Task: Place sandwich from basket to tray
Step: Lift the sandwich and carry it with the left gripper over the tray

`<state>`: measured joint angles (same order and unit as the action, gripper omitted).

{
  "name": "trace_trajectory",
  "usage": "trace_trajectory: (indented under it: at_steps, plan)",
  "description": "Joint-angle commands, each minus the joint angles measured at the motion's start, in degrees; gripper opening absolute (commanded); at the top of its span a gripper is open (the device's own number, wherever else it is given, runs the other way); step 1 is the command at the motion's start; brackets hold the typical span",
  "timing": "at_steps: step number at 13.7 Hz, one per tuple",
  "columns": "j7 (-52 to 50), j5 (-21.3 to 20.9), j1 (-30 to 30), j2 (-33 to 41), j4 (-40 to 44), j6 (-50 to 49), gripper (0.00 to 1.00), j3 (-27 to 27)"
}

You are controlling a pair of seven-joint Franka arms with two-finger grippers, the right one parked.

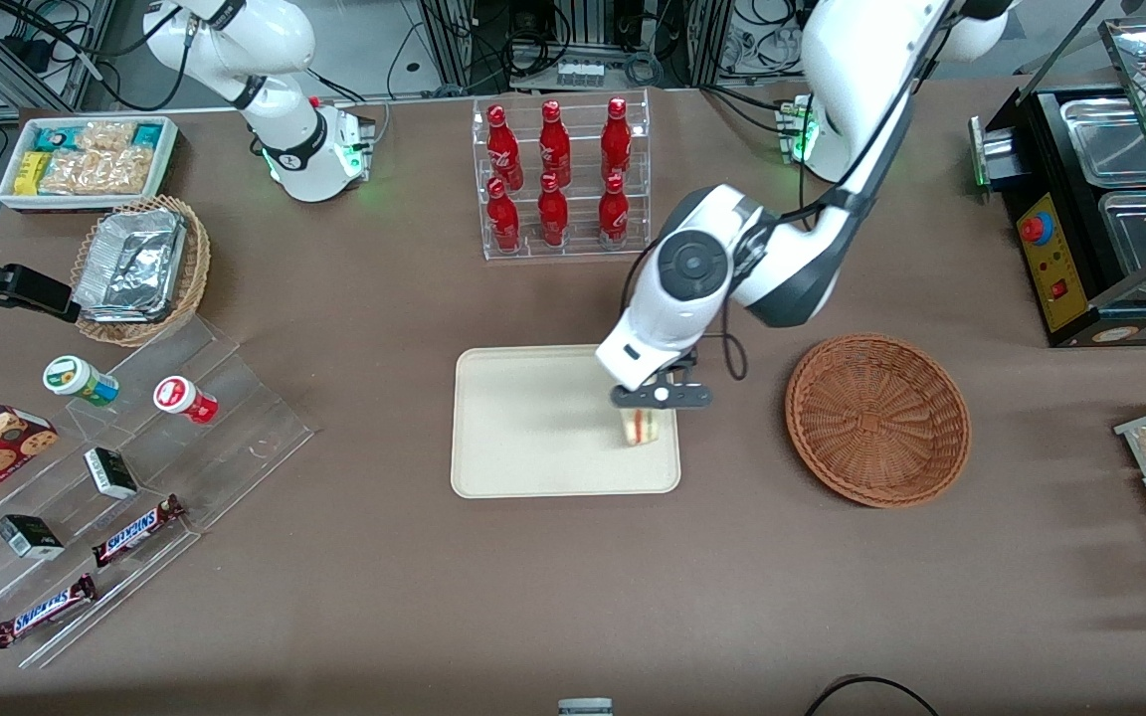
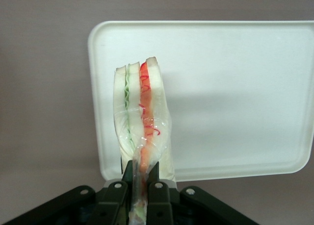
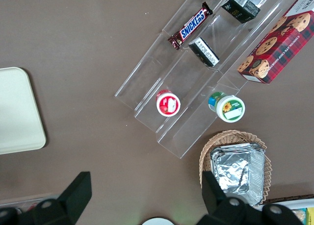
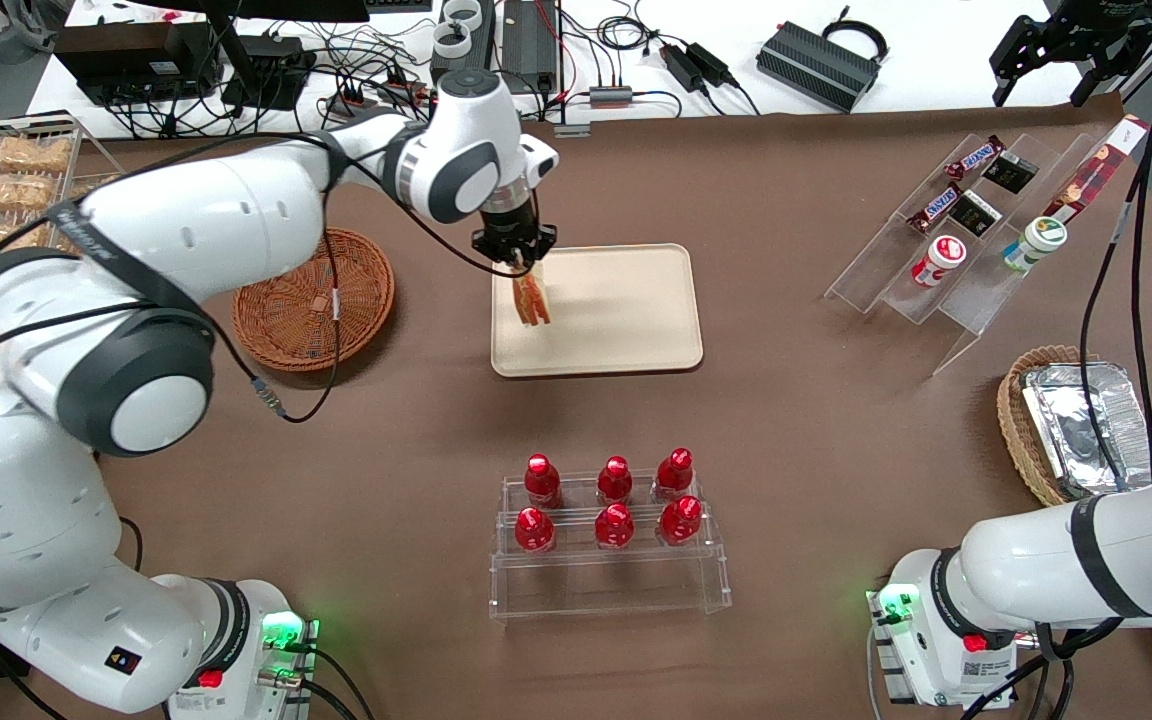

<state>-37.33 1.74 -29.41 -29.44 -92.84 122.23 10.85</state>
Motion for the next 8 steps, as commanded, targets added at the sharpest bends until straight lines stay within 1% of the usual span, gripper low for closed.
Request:
trace_trajectory:
  at_steps: [1, 2, 4, 5, 8]
  plan:
    - [0.23, 0.11, -1.26, -5.09, 4.42, 2.38, 0.0, -0.04]
    - [0.24, -0.42, -2.57, -5.79, 4.6, 2.75, 0.0, 0.14]
    - [0.67, -2.96, -2.75, -6.5, 4.51, 2.66, 0.0, 0.14]
    - [1.89, -3.49, -2.84, -6.68, 4.25, 2.57, 0.0, 0.14]
    - [5.33, -3.59, -2.67, -7.21, 4.16, 2.31, 0.0, 0.14]
